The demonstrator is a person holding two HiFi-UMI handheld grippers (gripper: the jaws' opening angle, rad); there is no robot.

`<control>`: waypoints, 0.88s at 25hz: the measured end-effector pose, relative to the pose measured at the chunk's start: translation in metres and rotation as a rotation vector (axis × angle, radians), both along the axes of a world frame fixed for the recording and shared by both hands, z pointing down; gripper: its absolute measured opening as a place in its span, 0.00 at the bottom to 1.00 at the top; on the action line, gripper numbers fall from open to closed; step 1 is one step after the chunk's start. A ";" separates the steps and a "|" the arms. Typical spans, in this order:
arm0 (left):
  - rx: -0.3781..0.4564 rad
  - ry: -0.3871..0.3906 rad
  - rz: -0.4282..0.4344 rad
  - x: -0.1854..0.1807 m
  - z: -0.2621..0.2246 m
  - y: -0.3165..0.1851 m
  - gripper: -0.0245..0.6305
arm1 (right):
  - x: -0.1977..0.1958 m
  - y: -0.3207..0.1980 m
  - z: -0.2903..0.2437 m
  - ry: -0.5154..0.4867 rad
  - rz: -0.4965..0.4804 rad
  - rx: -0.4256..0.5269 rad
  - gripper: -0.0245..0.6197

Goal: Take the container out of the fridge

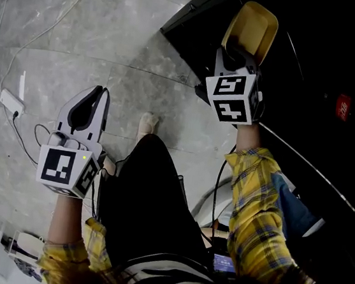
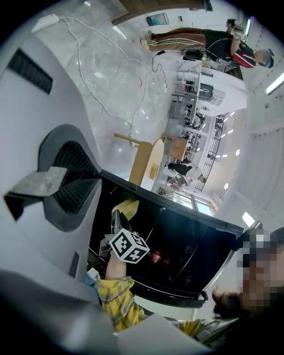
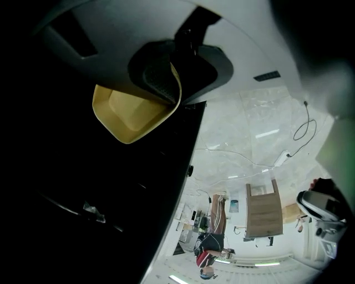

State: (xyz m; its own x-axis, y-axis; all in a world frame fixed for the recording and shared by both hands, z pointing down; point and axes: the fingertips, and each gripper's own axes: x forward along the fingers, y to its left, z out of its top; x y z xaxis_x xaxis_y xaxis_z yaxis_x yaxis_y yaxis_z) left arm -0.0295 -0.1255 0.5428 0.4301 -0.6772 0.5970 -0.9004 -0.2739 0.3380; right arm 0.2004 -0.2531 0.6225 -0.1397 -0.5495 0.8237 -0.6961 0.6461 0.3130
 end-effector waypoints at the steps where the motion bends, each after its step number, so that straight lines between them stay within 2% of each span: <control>1: 0.010 -0.001 0.004 0.000 -0.004 0.000 0.11 | -0.002 0.006 -0.003 -0.002 -0.007 -0.003 0.11; 11: 0.076 -0.015 -0.005 -0.023 -0.047 0.027 0.11 | -0.022 0.057 -0.047 -0.015 -0.023 0.000 0.11; 22: 0.106 -0.024 -0.100 -0.069 -0.096 0.060 0.11 | -0.052 0.111 -0.112 -0.052 -0.038 0.005 0.11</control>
State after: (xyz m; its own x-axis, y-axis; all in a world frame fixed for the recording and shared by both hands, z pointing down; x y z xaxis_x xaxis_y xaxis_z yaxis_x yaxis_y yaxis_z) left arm -0.0981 -0.0656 0.4468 0.3437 -0.7758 0.5291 -0.9325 -0.2152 0.2901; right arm 0.1483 -0.1424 0.5106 -0.2032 -0.5471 0.8120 -0.6865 0.6709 0.2803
